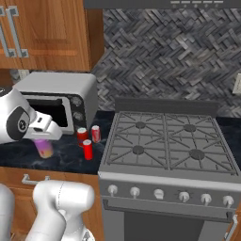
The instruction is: Four empty soda cans are scattered around the kitchen. Gather all the cans and cluster them next to the stove for recycling.
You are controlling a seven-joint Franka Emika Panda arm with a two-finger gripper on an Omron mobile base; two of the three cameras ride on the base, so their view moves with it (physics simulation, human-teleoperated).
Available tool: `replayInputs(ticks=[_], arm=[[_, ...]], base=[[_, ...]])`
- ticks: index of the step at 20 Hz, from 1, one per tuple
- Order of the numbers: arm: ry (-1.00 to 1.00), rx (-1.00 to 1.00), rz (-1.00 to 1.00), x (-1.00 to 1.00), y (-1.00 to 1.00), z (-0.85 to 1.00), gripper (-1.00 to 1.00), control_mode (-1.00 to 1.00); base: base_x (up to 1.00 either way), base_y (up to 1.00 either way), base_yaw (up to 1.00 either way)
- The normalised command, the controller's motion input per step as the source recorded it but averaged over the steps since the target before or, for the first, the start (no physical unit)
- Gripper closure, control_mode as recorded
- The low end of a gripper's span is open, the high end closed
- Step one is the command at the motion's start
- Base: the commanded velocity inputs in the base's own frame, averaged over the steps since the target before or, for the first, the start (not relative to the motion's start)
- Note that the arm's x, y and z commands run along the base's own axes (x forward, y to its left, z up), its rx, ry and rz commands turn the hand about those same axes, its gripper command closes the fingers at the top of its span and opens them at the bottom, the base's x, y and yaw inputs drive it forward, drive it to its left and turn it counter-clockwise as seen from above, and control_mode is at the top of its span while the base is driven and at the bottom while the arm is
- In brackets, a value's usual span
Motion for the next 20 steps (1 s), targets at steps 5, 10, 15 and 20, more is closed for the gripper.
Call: replayInputs(ticks=[5, 10, 15, 20], arm=[[0.0, 0.0, 0.0, 0.11, -0.01, -0.03, 1.0, -1.0], [-0.01, 0.0, 0.0, 0.1, -0.04, -0.07, 1.0, -1.0], [0.0, 0.0, 0.0, 0.12, -0.02, -0.08, 1.0, -1.0], [0.0, 0.0, 0.0, 0.11, -0.03, -0.07, 1.0, -1.0]], base=[[0.0, 0.0, 0.0], [0.0, 0.0, 0.0], [0.0, 0.0, 0.0], [0.0, 0.0, 0.0]])
